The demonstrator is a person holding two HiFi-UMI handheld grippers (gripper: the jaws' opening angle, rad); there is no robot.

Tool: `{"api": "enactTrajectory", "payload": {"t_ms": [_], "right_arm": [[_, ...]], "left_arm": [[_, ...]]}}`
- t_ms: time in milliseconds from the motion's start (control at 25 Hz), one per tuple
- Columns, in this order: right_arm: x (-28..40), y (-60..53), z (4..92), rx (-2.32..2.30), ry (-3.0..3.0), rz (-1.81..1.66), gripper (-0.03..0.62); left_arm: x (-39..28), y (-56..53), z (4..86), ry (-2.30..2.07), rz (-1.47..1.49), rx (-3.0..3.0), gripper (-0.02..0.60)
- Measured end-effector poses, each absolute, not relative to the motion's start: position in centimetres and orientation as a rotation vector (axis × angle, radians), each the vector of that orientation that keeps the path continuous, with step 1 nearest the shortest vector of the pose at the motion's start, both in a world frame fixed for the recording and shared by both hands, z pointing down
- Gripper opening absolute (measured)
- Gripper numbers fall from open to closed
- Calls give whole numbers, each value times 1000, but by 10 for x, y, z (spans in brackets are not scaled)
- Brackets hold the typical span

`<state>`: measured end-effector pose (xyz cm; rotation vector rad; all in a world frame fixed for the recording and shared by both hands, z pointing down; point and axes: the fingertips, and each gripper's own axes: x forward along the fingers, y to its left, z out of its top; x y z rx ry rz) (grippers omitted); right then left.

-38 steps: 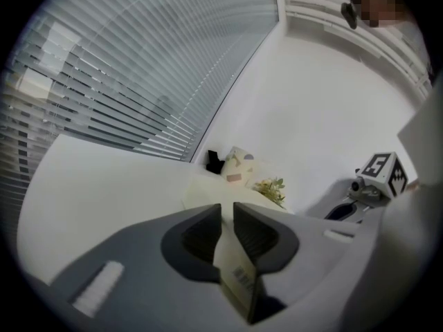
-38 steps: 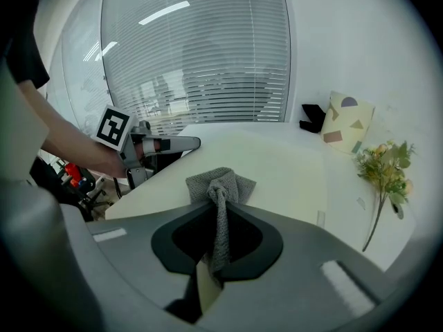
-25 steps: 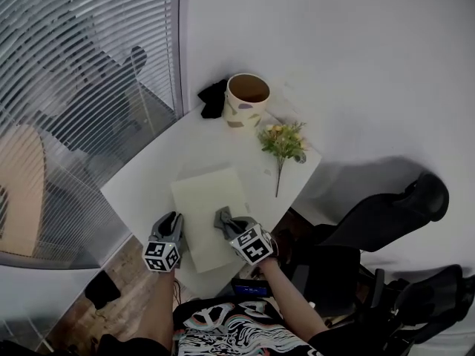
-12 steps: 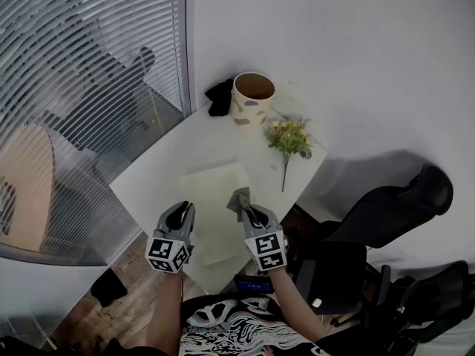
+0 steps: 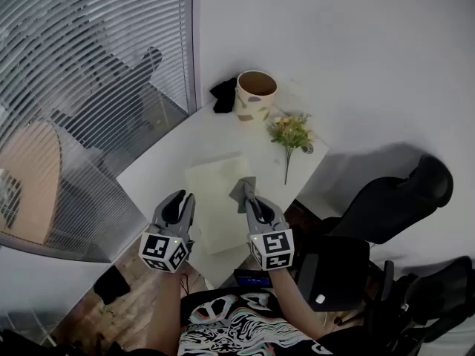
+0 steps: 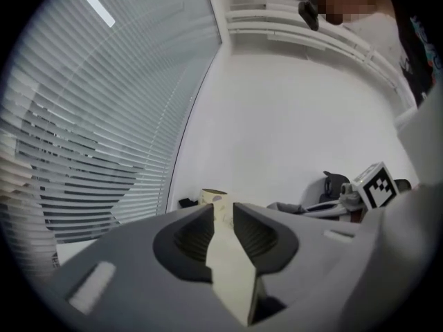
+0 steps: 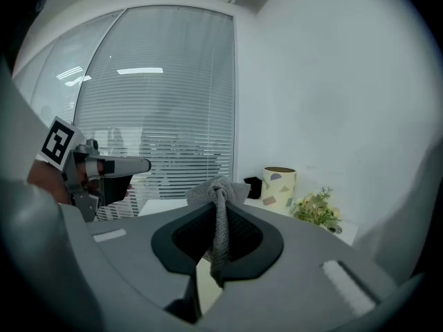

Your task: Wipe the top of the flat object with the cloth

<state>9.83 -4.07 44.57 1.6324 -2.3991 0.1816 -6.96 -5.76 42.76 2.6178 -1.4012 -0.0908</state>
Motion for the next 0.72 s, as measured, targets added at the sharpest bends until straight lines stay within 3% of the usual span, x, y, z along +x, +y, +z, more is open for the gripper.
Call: {"api": "enactTrajectory", "payload": {"t_ms": [720], "right_arm": [[99,-10,421,1695,-2410,68,18]], "left_arm": [[-72,-34,415,-1465,-109,2618,109]]}}
